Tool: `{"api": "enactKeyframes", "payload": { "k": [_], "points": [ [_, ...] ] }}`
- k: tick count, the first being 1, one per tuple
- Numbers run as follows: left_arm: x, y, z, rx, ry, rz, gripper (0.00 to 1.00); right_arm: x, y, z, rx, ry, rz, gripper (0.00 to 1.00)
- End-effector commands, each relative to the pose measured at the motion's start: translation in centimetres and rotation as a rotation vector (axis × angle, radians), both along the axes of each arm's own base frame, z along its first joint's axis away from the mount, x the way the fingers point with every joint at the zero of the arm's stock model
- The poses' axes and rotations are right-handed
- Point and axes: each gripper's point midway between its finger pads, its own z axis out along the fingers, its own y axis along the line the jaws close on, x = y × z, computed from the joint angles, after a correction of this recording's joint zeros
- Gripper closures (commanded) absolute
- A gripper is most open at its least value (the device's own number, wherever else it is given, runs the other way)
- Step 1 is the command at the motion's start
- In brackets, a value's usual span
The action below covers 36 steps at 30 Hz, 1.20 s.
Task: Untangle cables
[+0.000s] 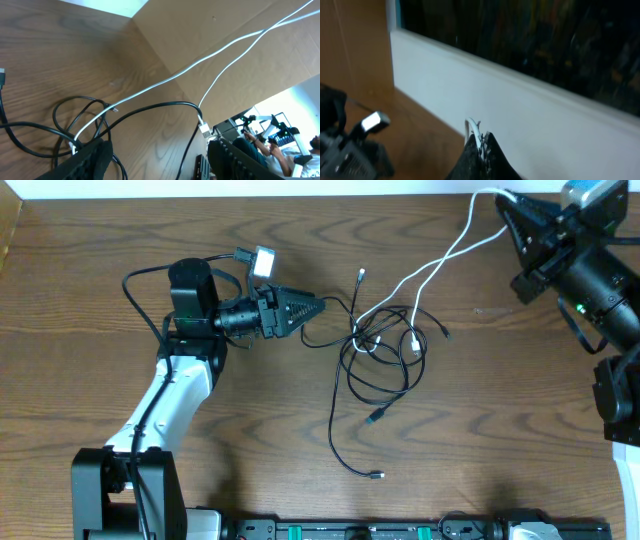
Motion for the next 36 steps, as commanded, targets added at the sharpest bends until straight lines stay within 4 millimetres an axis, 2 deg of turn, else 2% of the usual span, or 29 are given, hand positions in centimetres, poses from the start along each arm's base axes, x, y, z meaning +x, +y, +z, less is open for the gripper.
{"api": "enactKeyframes", "payload": {
  "k": [1,4,9,13,17,22,28,36],
  "points": [
    [-0.1,-0.3,-0.5,0.009,-0.013,-0.006,0.34,-0.6,-0.2,1.9,0.049,-0.041,-0.005,0.99],
    [0.0,-0.3,-0.5,0.01,-0.015,-0.006,0.34,-1.0,-0.2,3.9,0.069,-0.123,-0.001,0.99],
    [0.0,-0.3,-0.5,0.01,-0.015,-0.006,0.33,-1.6,-0.2,6.0,0.076,-0.221,0.002,0.99],
    [0.0,-0.3,-0.5,0.01,-0.015,-0.006,0.33,-1.5,-0.4,6.8,0.086,-0.254,-0.011,0.99],
    [0.0,-0.3,-0.5,0.01,-0.015,-0.006,0.33,0.2,-2.0,6.3,0.103,-0.229,-0.122,0.99],
    [-0.1,-0.3,-0.5,0.01,-0.011,-0.006,0.33,3.3,-5.0,4.1,0.019,-0.194,-0.332,0.99],
    [-0.1,-0.3,-0.6,0.01,-0.011,-0.007,0.33,6.9,-11.6,0.5,-0.11,-0.105,-0.731,0.99],
    [-0.1,-0.3,-0.6,0.012,-0.019,-0.007,0.32,10.1,-21.3,-7.0,-0.351,0.112,-1.155,0.99]
  ]
}}
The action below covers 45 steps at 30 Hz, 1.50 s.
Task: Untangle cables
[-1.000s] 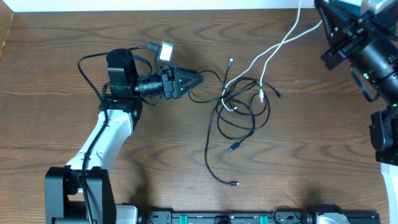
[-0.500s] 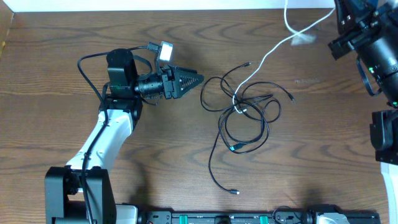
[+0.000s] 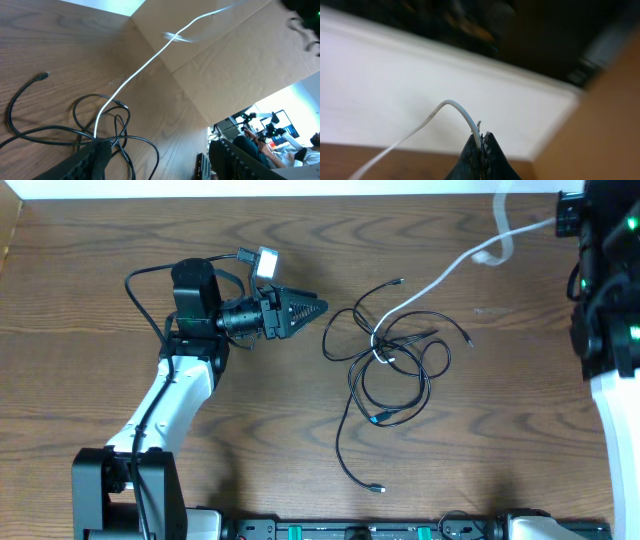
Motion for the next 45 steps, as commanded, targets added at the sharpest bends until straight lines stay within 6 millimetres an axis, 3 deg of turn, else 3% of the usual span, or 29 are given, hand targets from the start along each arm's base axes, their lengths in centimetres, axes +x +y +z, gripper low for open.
{"api": "enactKeyframes", "payload": {
  "k": [1,10,18,22,25,29,32,36,39,42,45],
  "points": [
    [0.0,0.0,-0.5,0.008,-0.011,-0.002,0.32,0.1,-6.9,-2.7,-0.08,0.099,-0.286,0.99],
    [0.0,0.0,-0.5,0.008,-0.011,-0.002,0.32,1.4,-17.2,-12.5,-0.009,0.314,-0.497,0.99],
    [0.0,0.0,-0.5,0.008,-0.011,-0.002,0.32,-1.9,-26.3,-19.9,0.171,0.409,-0.696,0.99],
    [0.0,0.0,-0.5,0.008,-0.011,-0.002,0.32,-3.4,-28.5,-23.8,0.323,0.453,-0.707,0.99],
    [0.0,0.0,-0.5,0.008,-0.011,-0.002,0.32,-4.4,-29.4,-25.7,0.42,0.455,-0.74,0.99],
    [0.0,0.0,-0.5,0.008,-0.011,-0.002,0.32,-4.8,-29.8,-26.6,0.478,0.449,-0.756,0.97],
    [0.0,0.0,-0.5,0.008,-0.01,-0.002,0.32,-4.7,-29.6,-26.8,0.489,0.455,-0.739,0.69],
    [0.0,0.0,-0.5,0.008,-0.01,-0.002,0.32,-4.9,-29.4,-27.1,0.493,0.473,-0.741,0.67],
    [0.0,0.0,-0.5,0.007,-0.011,-0.002,0.32,-5.1,-29.2,-27.4,0.498,0.489,-0.741,0.47],
    [0.0,0.0,-0.5,0.008,-0.011,-0.002,0.32,-4.1,-27.7,-28.0,0.552,0.511,-0.646,0.27],
    [0.0,0.0,-0.5,0.008,-0.011,-0.002,0.32,-1.6,-23.4,-28.6,0.641,0.554,-0.35,0.21]
  ]
}}
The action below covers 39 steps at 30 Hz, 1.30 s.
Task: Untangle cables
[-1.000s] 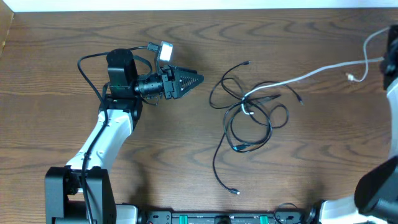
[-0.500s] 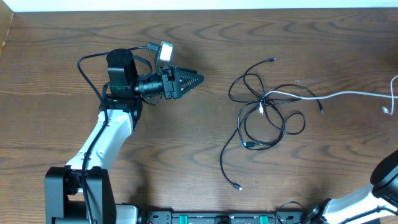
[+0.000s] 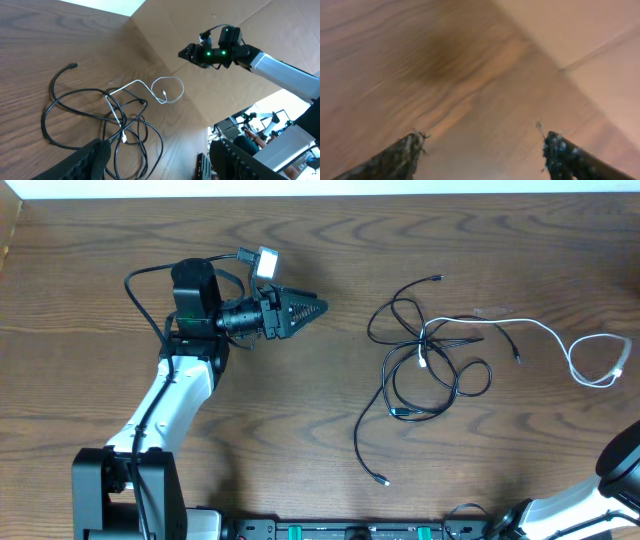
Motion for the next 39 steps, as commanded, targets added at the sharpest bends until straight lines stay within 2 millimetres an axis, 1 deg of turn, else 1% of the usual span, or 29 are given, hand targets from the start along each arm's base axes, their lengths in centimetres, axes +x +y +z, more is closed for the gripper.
{"api": "enactKeyframes", "payload": {
  "k": [1,2,4,6,7,8,11,12,13,15,16,17,20,22,26,29,31,32,36,39],
  "points": [
    [0.0,0.0,-0.5,0.007,-0.009,-0.002,0.32,3.4,5.3,0.1,0.18,-0.119,0.302,0.21],
    [0.0,0.0,-0.5,0.007,-0.009,-0.002,0.32,4.1,7.0,0.2,0.233,-0.152,0.379,0.2],
    [0.0,0.0,-0.5,0.007,-0.009,-0.002,0.32,4.6,8.4,0.1,0.291,-0.175,0.403,0.2],
    [0.0,0.0,-0.5,0.007,-0.009,-0.002,0.31,4.9,9.8,-0.2,0.33,-0.167,0.407,0.16],
    [0.0,0.0,-0.5,0.007,-0.009,-0.002,0.27,5.0,10.5,-0.4,0.337,-0.158,0.421,0.13],
    [0.0,0.0,-0.5,0.007,-0.009,-0.002,0.25,5.2,11.2,-0.5,0.335,-0.146,0.444,0.1],
    [0.0,0.0,-0.5,0.007,-0.009,-0.002,0.24,5.8,14.1,-0.9,0.281,-0.091,0.613,0.08],
    [0.0,0.0,-0.5,0.007,-0.009,-0.002,0.24,5.9,14.8,-1.0,0.261,-0.073,0.656,0.07],
    [0.0,0.0,-0.5,0.007,-0.009,-0.002,0.19,6.1,15.6,-1.2,0.236,-0.052,0.71,0.05],
    [0.0,0.0,-0.5,0.007,-0.009,-0.002,0.0,6.4,17.1,-1.8,0.196,-0.014,0.806,0.04],
    [0.0,0.0,-0.5,0.007,-0.009,-0.002,0.0,6.6,17.8,-2.6,0.182,0.01,0.855,0.04],
    [0.0,0.0,-0.5,0.007,-0.009,-0.002,0.0,6.6,18.0,-2.9,0.179,0.016,0.867,0.04],
    [0.0,0.0,-0.5,0.007,-0.009,-0.002,0.0,6.8,18.8,-5.0,0.195,0.057,0.91,0.06],
    [0.0,0.0,-0.5,0.007,-0.009,-0.002,0.0,6.7,19.0,-6.7,0.213,0.084,0.937,0.06],
    [0.0,0.0,-0.5,0.007,-0.01,-0.002,0.0,5.7,20.7,-9.3,0.251,0.124,1.094,0.06],
    [0.0,0.0,-0.5,0.007,-0.009,-0.002,0.0,4.8,21.8,-10.4,0.26,0.148,1.199,0.07],
    [0.0,0.0,-0.5,0.007,-0.009,-0.002,0.0,4.6,22.1,-10.9,0.257,0.156,1.244,0.1],
    [0.0,0.0,-0.5,0.007,-0.009,-0.002,0.01,4.5,22.2,-11.1,0.255,0.157,1.256,0.12],
    [0.0,0.0,-0.5,0.007,-0.009,-0.002,0.01,4.3,22.1,-12.2,0.258,0.182,1.269,0.26],
    [0.0,0.0,-0.5,0.007,-0.01,-0.002,0.01,4.0,22.1,-13.3,0.279,0.205,1.264,0.27]
  ]
}}
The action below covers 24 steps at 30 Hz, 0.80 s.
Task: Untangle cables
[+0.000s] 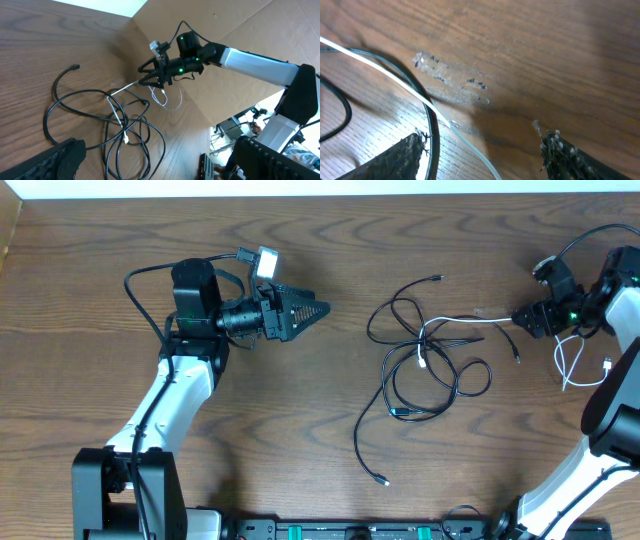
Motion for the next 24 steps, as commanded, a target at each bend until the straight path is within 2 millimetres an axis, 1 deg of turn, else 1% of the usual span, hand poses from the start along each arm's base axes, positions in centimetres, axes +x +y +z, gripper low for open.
{"api": "enactKeyframes", "payload": {
  "k": [1,3,5,7,9,10,11,12,15,18,21,24],
  "points": [
    [-0.1,-0.1,-0.4,0.001,0.002,-0.008,0.01,-0.3,0.4,-1.9,0.014,0.022,0.045,0.27],
    [-0.1,-0.1,-0.4,0.001,0.002,-0.008,0.01,-0.6,0.5,-3.0,0.022,0.051,0.047,0.26],
    [-0.1,-0.1,-0.4,0.001,0.002,-0.008,0.01,-1.2,0.7,-3.6,0.028,0.071,0.068,0.27],
    [-0.1,-0.1,-0.4,0.001,0.002,-0.008,0.01,-1.5,0.9,-4.0,0.026,0.08,0.095,0.31],
    [-0.1,-0.1,-0.4,0.001,0.002,-0.008,0.01,-1.6,0.9,-4.2,0.021,0.077,0.107,0.45],
    [-0.1,-0.1,-0.4,0.001,0.002,-0.008,0.01,-1.5,0.9,-4.2,0.021,0.076,0.108,0.58],
    [-0.1,-0.1,-0.4,0.001,0.002,-0.008,0.01,-1.5,0.9,-4.2,0.019,0.074,0.108,0.84],
    [-0.1,-0.1,-0.4,0.001,0.002,-0.008,0.01,-1.5,0.8,-4.2,0.019,0.073,0.108,0.99],
    [-0.1,-0.1,-0.4,0.001,0.002,-0.008,0.01,-1.3,0.8,-4.2,0.017,0.067,0.105,0.99],
    [-0.1,-0.1,-0.4,0.001,0.002,-0.008,0.01,-0.4,0.4,-3.8,0.033,0.058,0.034,0.99],
    [-0.1,-0.1,-0.4,0.001,0.002,-0.008,0.01,0.9,-0.2,-2.7,0.051,0.022,-0.055,0.99],
    [-0.1,-0.1,-0.4,0.001,0.002,-0.008,0.01,2.6,-1.4,-0.8,0.062,-0.03,-0.152,0.99]
  ]
}}
